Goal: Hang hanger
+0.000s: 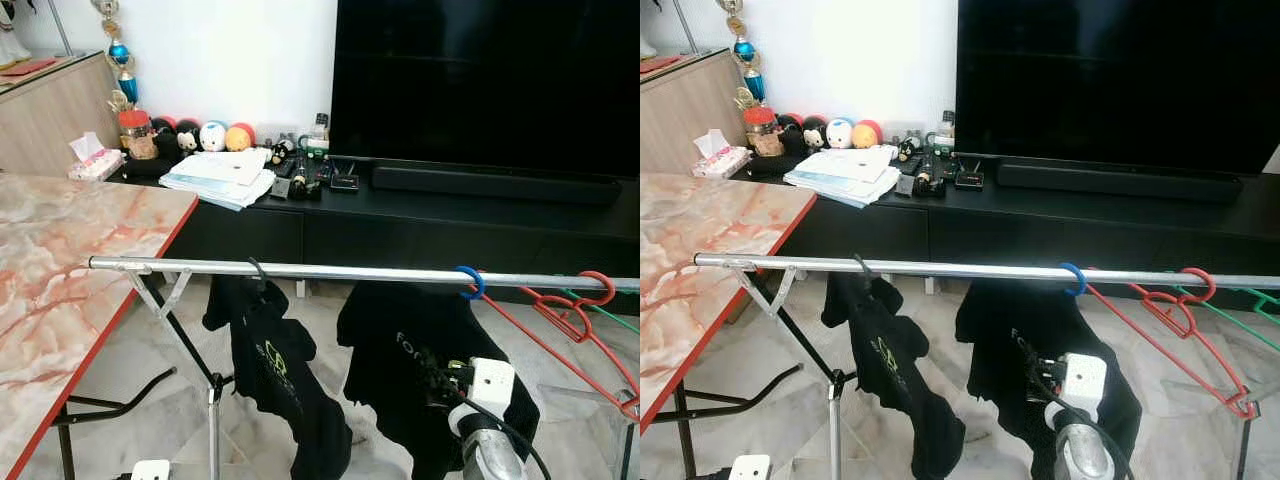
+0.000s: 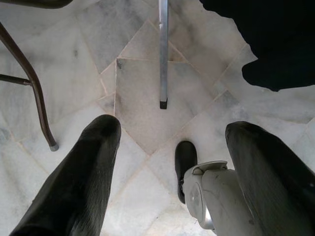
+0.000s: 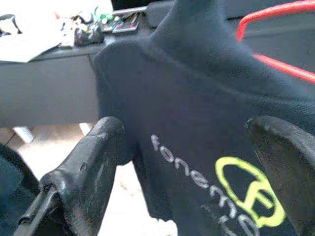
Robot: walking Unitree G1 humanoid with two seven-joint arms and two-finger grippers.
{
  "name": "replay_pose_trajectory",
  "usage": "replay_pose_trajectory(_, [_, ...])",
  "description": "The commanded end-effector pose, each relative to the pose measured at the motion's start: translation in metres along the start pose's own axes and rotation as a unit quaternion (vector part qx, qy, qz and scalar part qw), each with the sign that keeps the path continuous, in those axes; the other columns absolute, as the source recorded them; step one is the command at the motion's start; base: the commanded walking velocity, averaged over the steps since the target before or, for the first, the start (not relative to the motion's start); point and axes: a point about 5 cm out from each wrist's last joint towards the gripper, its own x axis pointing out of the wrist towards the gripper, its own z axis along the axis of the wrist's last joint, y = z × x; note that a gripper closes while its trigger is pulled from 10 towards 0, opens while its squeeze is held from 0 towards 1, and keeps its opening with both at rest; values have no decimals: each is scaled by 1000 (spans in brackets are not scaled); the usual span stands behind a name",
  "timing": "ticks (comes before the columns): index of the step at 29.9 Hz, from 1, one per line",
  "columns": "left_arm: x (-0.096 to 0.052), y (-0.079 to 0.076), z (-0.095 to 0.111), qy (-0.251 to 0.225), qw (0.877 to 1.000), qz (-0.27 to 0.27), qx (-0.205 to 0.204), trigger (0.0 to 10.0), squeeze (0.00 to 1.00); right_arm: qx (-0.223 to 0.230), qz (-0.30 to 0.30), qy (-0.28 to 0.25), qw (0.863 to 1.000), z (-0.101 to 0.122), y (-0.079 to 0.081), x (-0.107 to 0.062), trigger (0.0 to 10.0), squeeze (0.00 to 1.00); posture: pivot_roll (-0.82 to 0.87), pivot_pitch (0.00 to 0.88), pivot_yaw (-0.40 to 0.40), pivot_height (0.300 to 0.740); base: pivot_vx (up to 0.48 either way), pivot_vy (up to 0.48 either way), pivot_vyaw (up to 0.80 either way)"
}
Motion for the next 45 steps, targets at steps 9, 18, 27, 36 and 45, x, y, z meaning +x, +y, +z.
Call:
replay_pose_trajectory(9, [0,-2,-3,5,1000,0,-10,10000,0,2,-69,-60,996,31,-20,9,10000,0,70,0,-27,740,0,0,0])
replay_pose_trajectory(18, [0,-2,-3,9,1000,0,-12,10000,0,-54,-21,2,998,54,-19,40,10000,0,68,0,-20,740,0,0,0])
replay_pose_trajectory(27, [-1,-3,-7,18,1000,-2,-11,10000,0,-109,65,113,985,48,-16,50,10000,0,75,0,-14,740,0,0,0])
replay_pose_trajectory(36, [-1,-3,-10,24,1000,-2,-9,10000,0,-101,49,114,987,61,-22,57,10000,0,79,0,-9,740,0,0,0])
replay_pose_trajectory(45, [-2,-3,-12,27,1000,-3,-9,10000,0,-59,48,151,986,57,-18,59,10000,0,81,0,-6,740,0,0,0])
